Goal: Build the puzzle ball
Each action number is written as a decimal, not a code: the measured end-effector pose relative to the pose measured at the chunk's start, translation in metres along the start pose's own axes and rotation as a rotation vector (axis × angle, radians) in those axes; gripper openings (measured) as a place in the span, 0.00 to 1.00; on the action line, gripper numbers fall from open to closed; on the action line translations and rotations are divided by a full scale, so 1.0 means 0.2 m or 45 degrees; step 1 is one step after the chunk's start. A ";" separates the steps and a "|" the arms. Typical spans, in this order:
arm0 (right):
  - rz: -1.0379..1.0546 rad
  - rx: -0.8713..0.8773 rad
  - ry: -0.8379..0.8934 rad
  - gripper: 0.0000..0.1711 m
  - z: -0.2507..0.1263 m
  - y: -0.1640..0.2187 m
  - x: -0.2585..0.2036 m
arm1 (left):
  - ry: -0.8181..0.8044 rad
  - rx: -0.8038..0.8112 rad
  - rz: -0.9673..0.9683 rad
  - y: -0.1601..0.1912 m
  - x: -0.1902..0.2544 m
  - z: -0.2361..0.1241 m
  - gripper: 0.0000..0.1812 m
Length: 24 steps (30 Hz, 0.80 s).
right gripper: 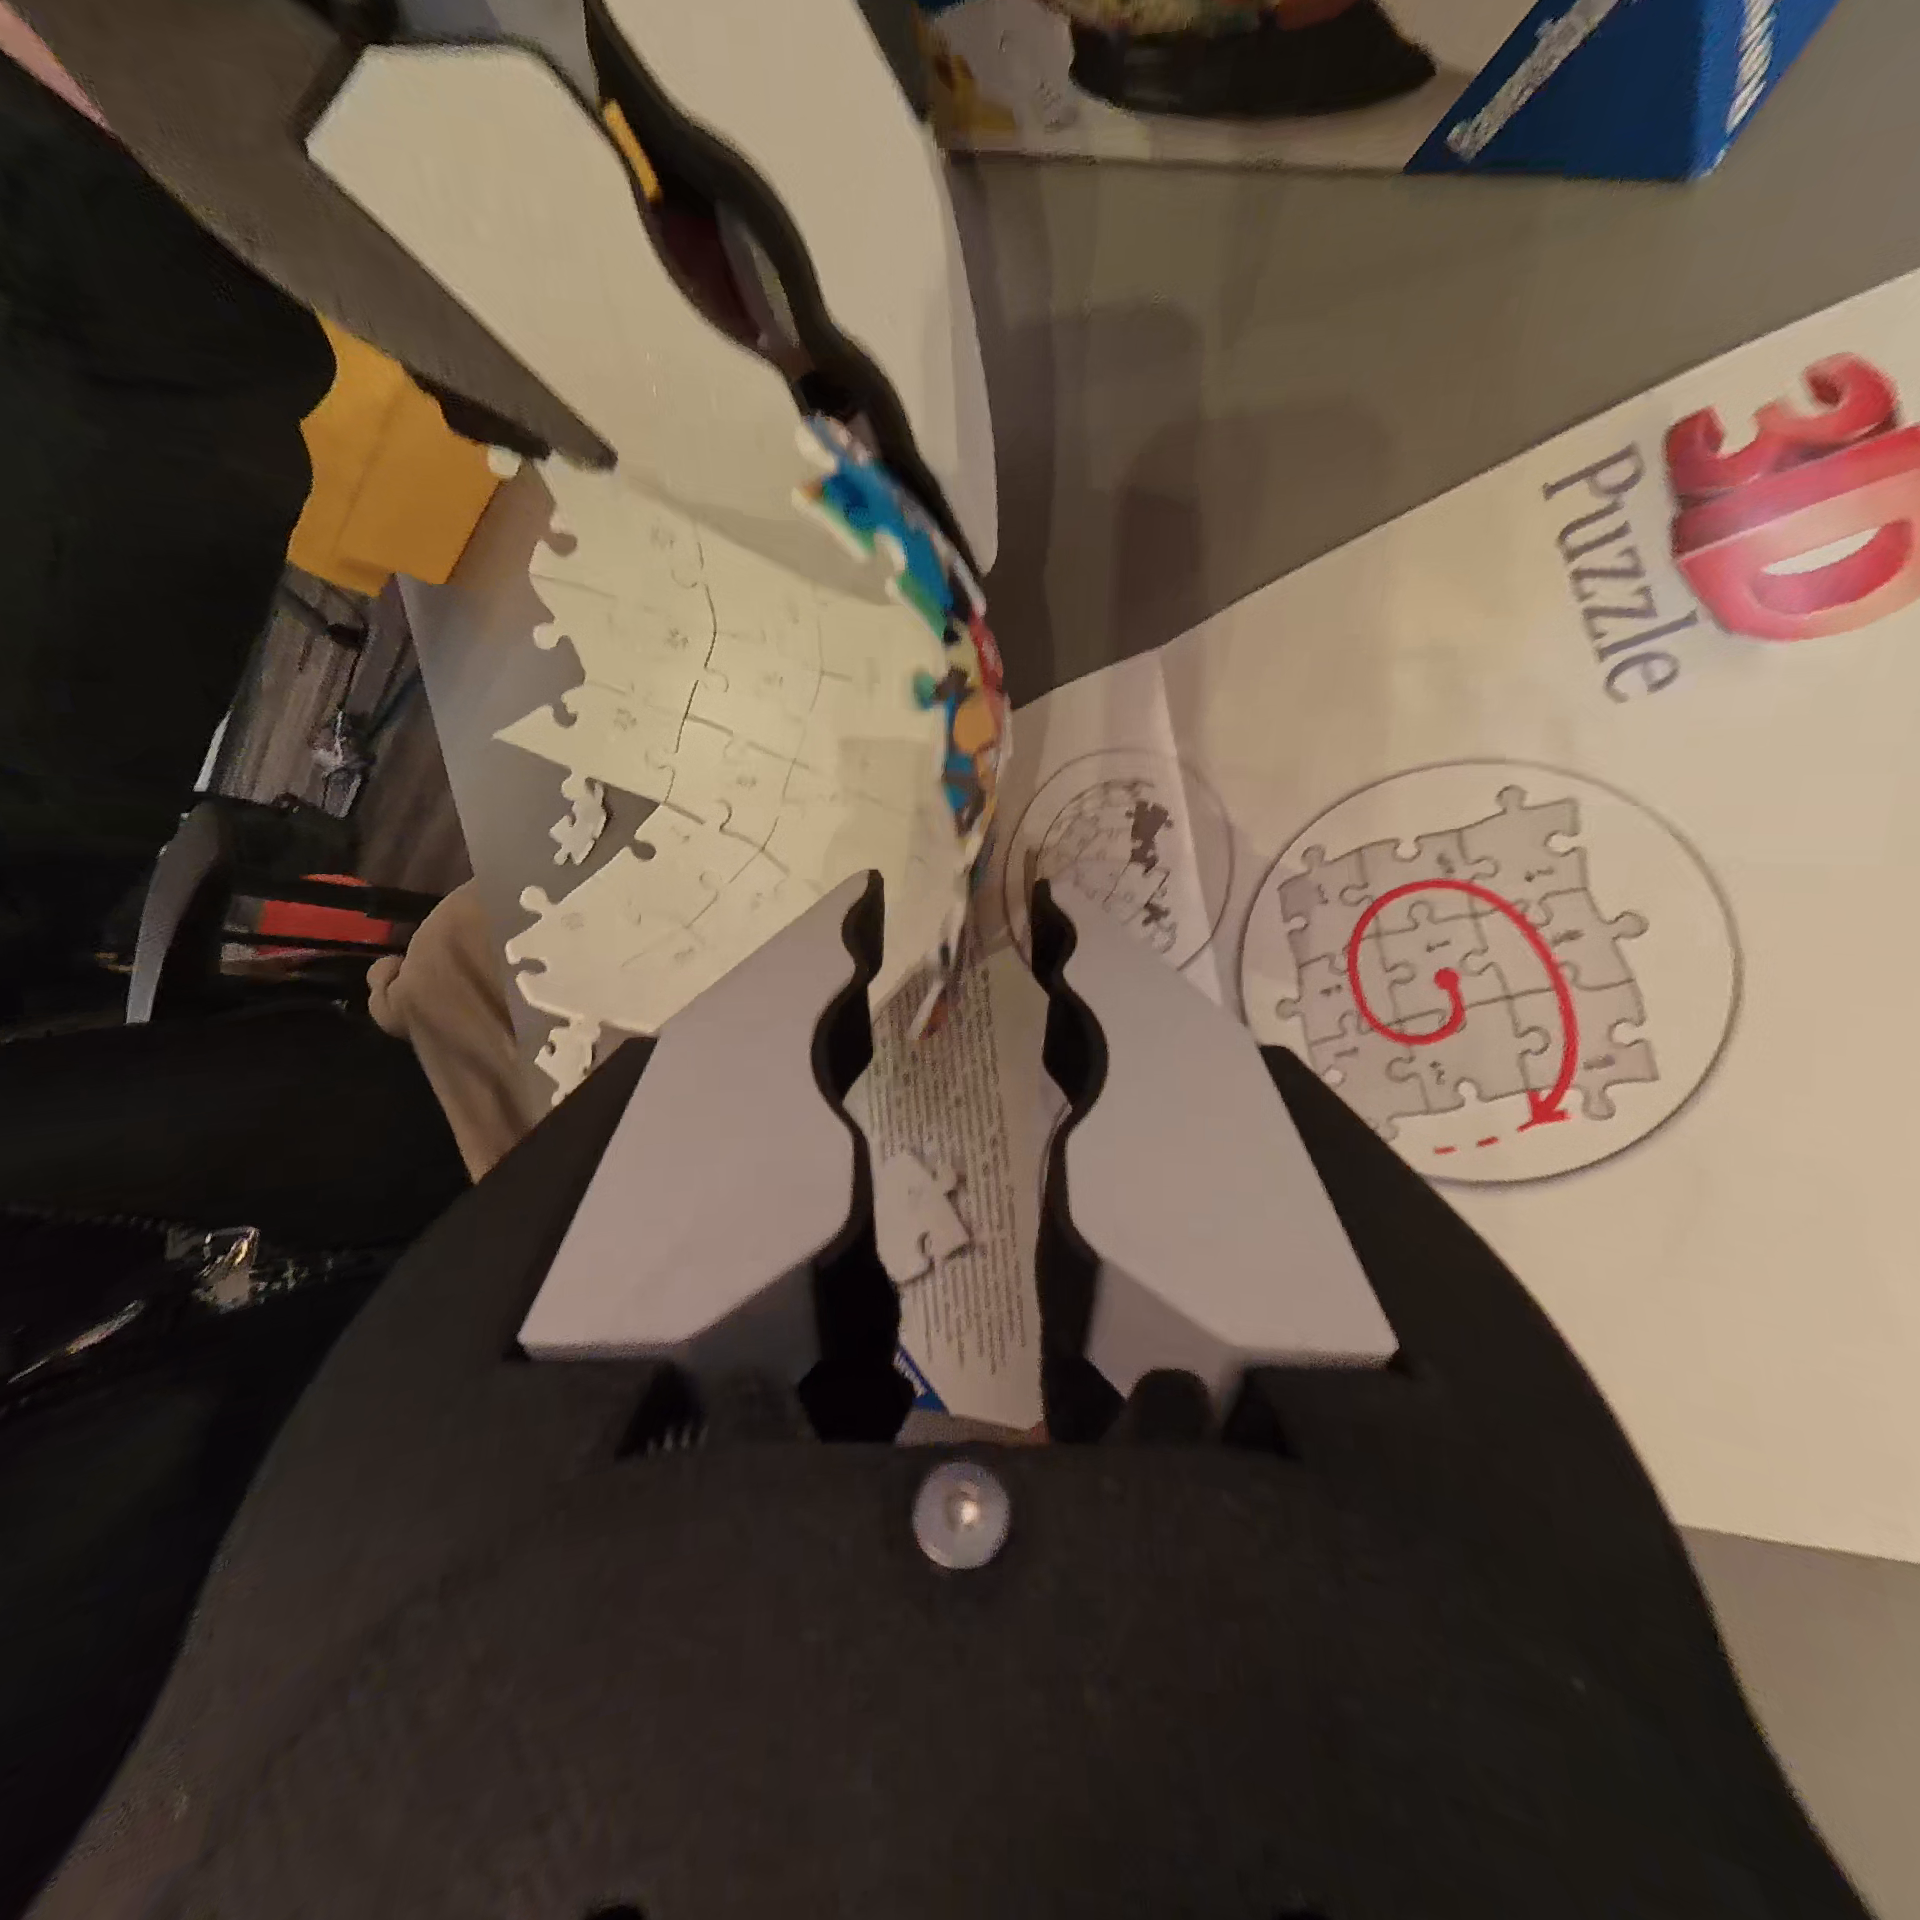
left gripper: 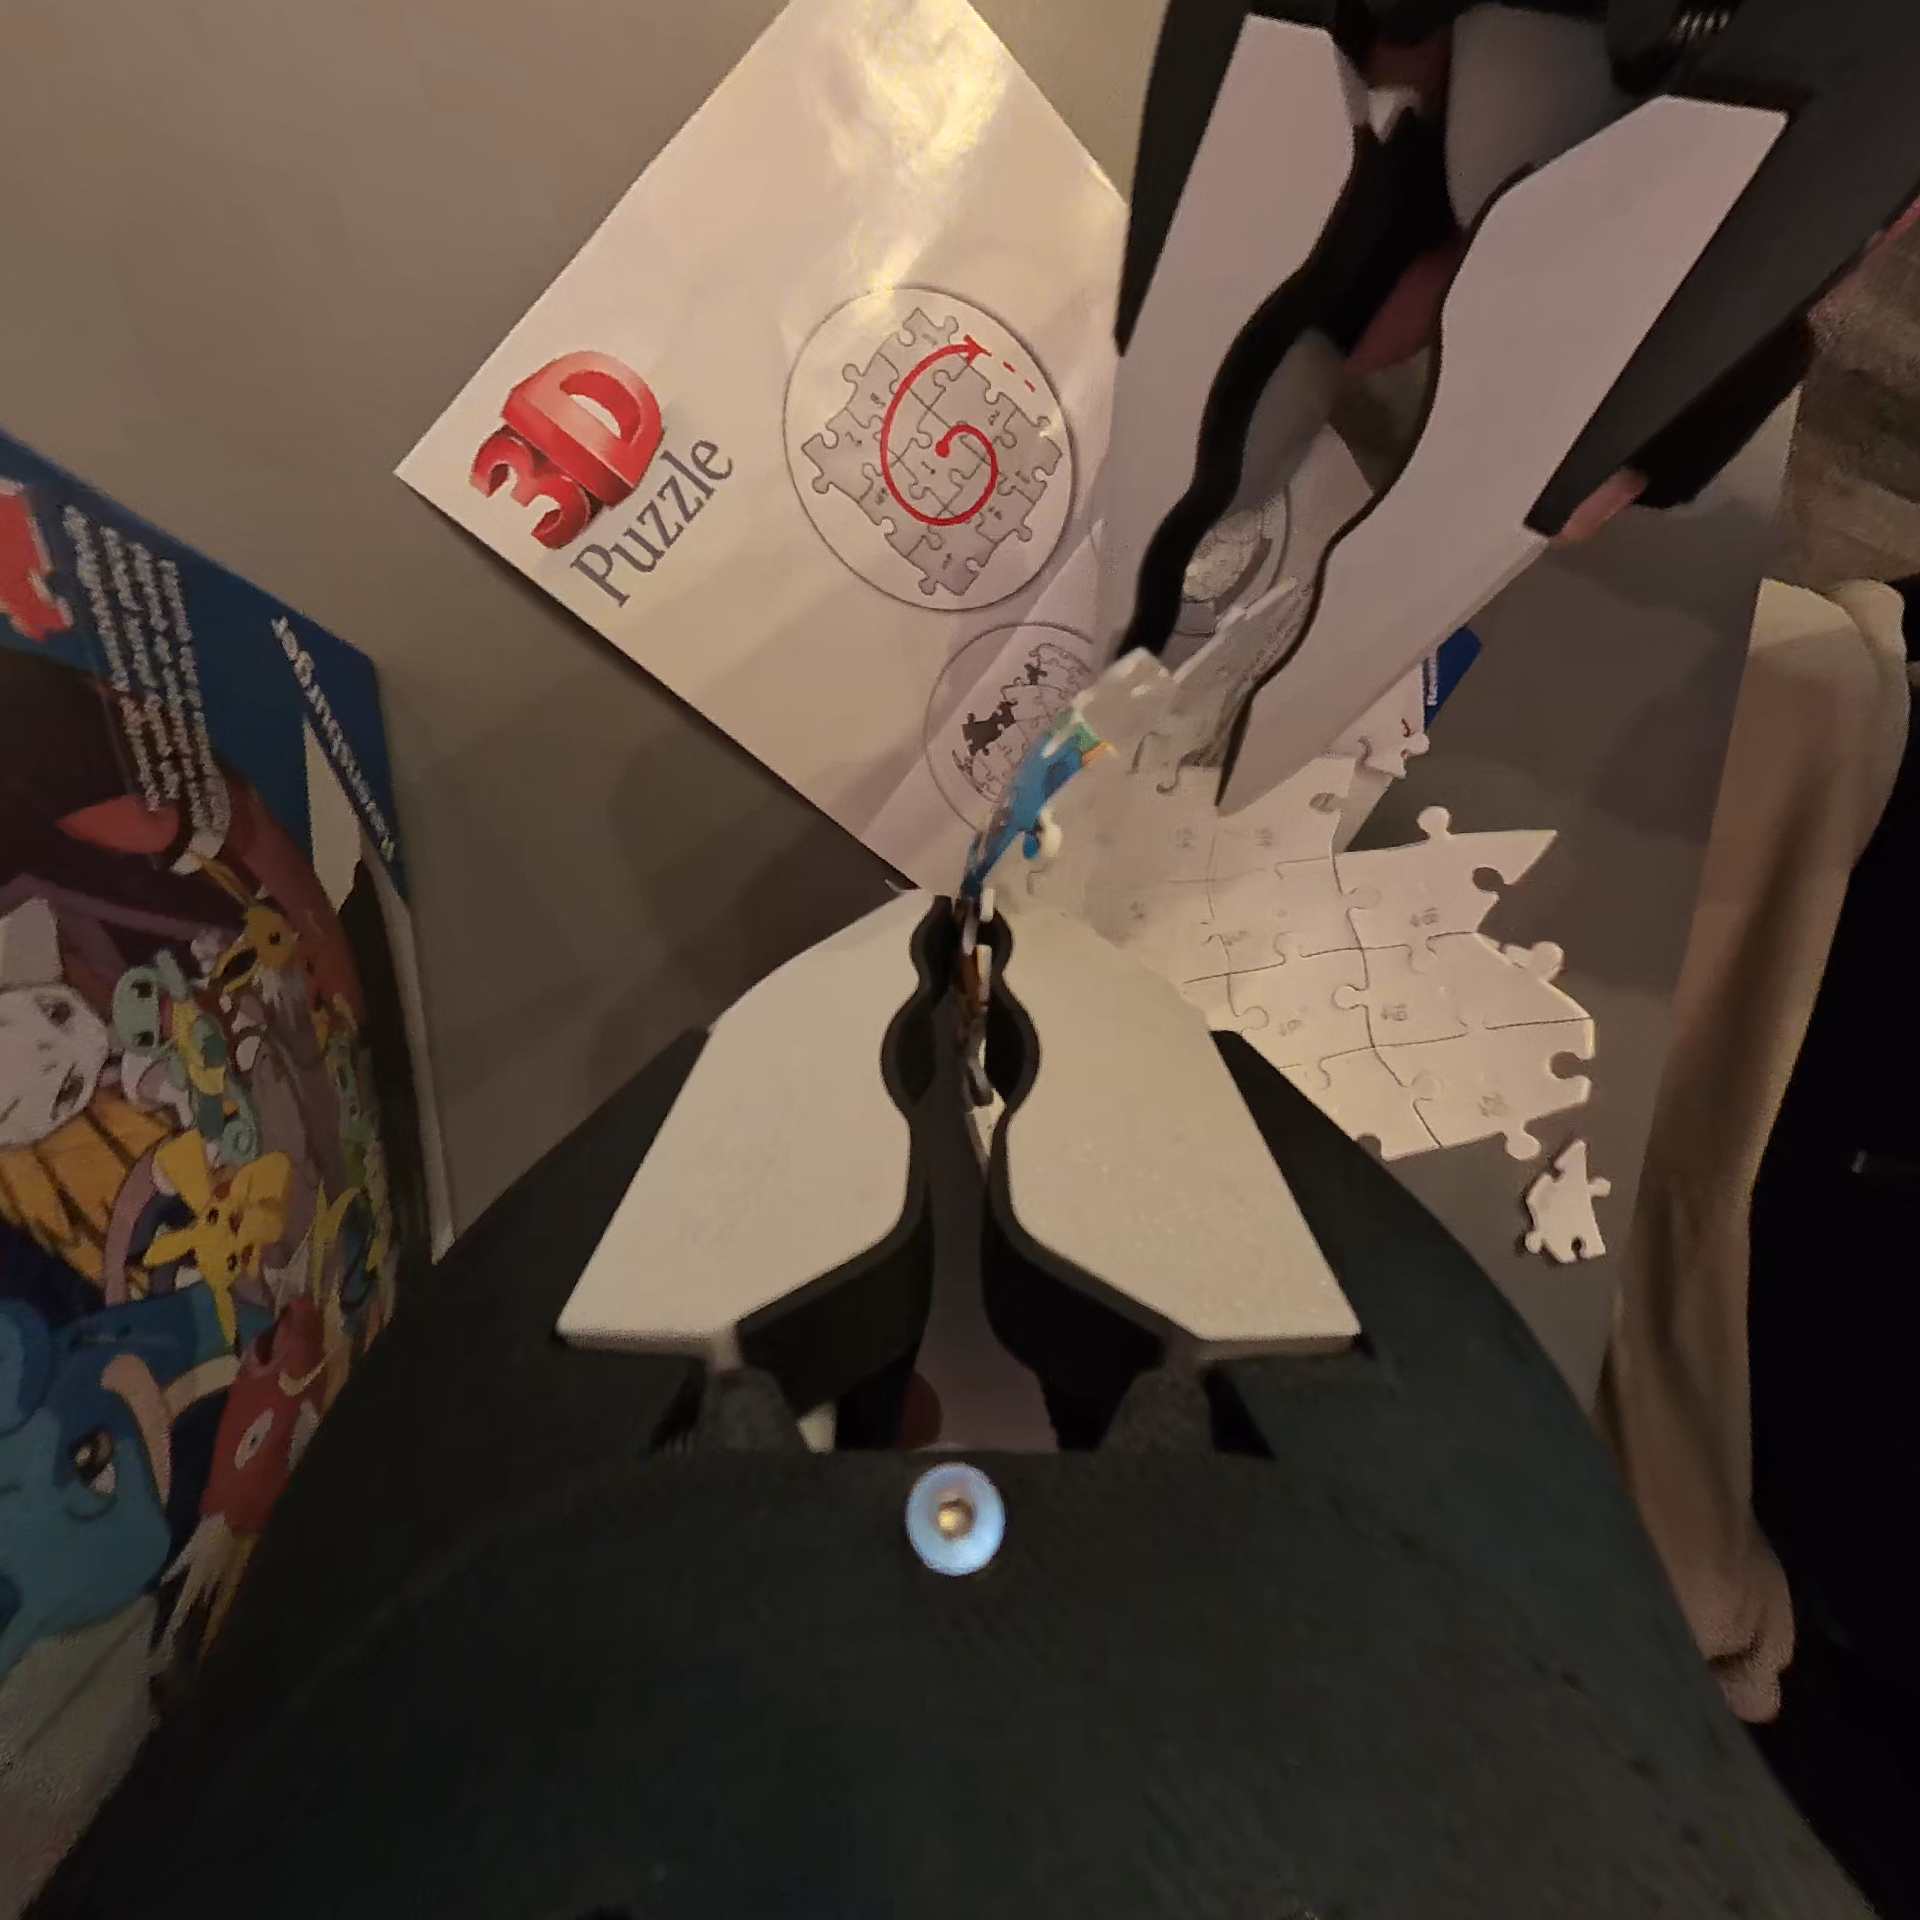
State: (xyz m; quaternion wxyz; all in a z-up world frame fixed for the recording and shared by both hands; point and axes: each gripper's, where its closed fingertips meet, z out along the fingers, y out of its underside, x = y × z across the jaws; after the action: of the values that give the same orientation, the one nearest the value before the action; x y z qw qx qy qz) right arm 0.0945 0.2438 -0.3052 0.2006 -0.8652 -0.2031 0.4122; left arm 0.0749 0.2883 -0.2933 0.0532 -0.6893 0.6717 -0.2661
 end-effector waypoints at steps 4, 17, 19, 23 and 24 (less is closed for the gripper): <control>0.021 0.007 0.020 0.12 -0.01 0.02 0.00 | -0.041 0.045 -0.022 0.00 0.01 -0.02 0.02; 0.020 0.026 0.143 0.02 0.00 0.01 0.01 | -0.208 0.081 -0.051 -0.02 0.02 -0.06 0.02; 0.010 0.025 0.157 0.02 -0.01 0.00 0.01 | -0.226 0.089 -0.052 -0.02 0.02 -0.07 0.02; 0.019 0.076 0.168 0.02 -0.01 -0.02 0.01 | -0.276 0.101 -0.051 -0.02 0.01 -0.09 0.02; 0.023 0.087 0.183 0.03 -0.02 -0.02 0.01 | -0.291 0.106 -0.054 -0.02 0.01 -0.10 0.02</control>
State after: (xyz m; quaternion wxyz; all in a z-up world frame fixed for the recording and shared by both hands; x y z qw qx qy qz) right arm 0.0979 0.2478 -0.3022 0.2403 -0.8869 -0.1664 0.3577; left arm 0.0703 0.2924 -0.2746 0.1522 -0.7264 0.6349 -0.2145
